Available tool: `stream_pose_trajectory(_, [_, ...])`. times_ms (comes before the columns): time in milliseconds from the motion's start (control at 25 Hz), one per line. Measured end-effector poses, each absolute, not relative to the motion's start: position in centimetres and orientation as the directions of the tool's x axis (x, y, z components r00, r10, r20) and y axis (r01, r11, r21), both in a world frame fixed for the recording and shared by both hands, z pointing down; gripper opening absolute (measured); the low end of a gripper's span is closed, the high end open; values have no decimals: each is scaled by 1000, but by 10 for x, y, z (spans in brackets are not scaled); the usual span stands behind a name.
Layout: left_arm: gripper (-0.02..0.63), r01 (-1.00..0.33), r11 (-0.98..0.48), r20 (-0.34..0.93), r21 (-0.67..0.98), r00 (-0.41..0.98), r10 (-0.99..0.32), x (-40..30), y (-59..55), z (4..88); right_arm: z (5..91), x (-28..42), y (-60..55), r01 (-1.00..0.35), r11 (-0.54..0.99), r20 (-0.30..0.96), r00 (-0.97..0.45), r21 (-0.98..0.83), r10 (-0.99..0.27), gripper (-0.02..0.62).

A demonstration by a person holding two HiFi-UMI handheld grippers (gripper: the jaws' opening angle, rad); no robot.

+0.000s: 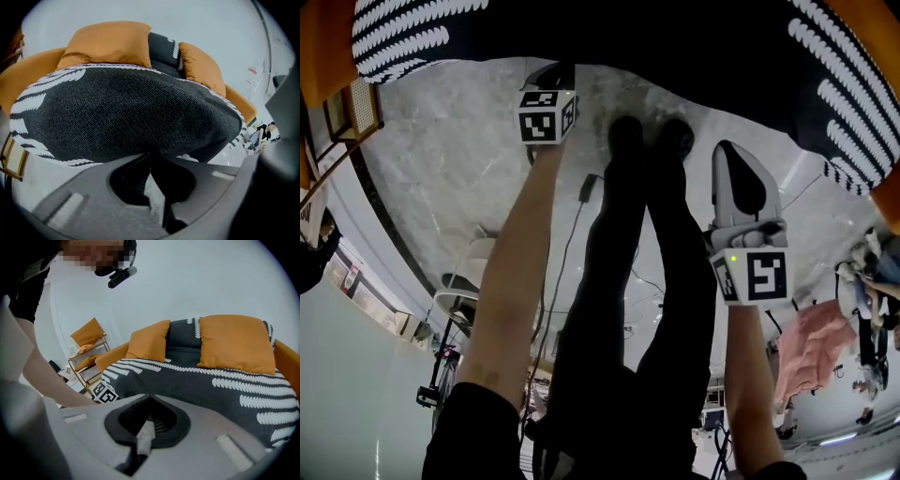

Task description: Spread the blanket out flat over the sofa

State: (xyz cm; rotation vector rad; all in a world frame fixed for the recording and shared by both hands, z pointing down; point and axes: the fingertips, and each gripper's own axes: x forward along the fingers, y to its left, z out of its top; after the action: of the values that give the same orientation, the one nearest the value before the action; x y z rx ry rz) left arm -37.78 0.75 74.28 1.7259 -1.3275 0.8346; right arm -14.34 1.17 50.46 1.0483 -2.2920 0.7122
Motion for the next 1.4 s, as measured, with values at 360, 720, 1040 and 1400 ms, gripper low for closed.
stream_pose_trajectory(360, [9,-971,-153,885,181,229,-406,-382,33,753,511,-141,20,-791,562,650,-563,-243,-511,3])
stream_pose_trajectory(720, [14,-975,-155,910,160,206,-360,-378,26,762,505,-140,16,-794,561,645,-558,-233,-522,3])
stream_pose_trajectory(1040, [14,-977,-152,919,152,196,-341,-384,37,722,444,-154,4,-791,582,616,-557,-189,-557,3])
stream_pose_trajectory(1400, [12,-964,-214,900,155,227,-372,-367,65,629,345,-134,6,-810,572,565,-535,-132,-628,3])
